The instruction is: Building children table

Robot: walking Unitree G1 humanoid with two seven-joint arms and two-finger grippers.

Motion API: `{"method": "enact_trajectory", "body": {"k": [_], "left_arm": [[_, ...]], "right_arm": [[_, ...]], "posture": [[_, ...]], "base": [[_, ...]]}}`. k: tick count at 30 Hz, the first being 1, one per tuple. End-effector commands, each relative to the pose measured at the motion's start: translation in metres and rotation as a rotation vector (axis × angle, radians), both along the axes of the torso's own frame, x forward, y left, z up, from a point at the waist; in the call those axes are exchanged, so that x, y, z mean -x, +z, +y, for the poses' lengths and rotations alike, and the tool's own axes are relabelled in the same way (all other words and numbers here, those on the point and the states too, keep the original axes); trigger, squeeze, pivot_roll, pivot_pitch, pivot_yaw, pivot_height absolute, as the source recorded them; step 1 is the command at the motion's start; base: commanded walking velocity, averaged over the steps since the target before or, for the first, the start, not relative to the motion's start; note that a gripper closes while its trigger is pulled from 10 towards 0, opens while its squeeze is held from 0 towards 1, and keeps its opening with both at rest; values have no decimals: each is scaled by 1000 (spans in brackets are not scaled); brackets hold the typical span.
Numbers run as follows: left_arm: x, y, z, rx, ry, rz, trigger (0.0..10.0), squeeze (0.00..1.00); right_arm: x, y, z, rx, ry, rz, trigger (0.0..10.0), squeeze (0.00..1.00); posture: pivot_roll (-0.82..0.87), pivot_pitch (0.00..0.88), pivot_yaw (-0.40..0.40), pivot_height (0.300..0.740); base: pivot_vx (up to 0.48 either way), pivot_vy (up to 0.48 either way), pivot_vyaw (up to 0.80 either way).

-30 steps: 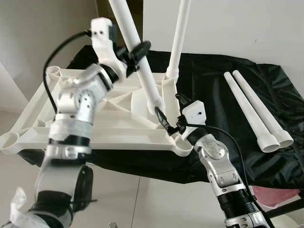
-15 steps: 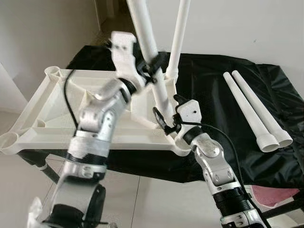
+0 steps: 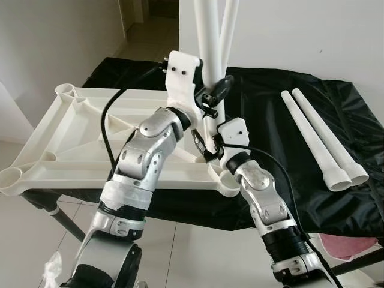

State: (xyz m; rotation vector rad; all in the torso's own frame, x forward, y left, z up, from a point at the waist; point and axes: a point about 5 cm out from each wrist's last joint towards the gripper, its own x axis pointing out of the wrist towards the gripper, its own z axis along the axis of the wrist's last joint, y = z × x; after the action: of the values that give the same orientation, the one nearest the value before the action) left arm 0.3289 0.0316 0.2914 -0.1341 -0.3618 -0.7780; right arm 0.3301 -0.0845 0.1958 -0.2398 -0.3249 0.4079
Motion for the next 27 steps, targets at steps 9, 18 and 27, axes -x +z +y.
{"method": "enact_trajectory", "body": {"k": [9, 18, 27], "left_arm": [[6, 5, -7, 7, 10, -28, 10000, 0], [7, 5, -7, 5, 9, -31, 10000, 0], [9, 5, -9, 0, 3, -34, 10000, 0]], "right_arm": [[-8, -3, -6, 1, -50, 42, 10000, 0], [-9, -5, -7, 5, -61, 50, 7686, 0], [-9, -8, -8, -5, -65, 69, 980, 0]], "posture": [[13, 44, -12, 740], [13, 45, -12, 740], [10, 45, -13, 740]], "base": [[0, 0, 0], [0, 0, 0], [0, 0, 0]]}}
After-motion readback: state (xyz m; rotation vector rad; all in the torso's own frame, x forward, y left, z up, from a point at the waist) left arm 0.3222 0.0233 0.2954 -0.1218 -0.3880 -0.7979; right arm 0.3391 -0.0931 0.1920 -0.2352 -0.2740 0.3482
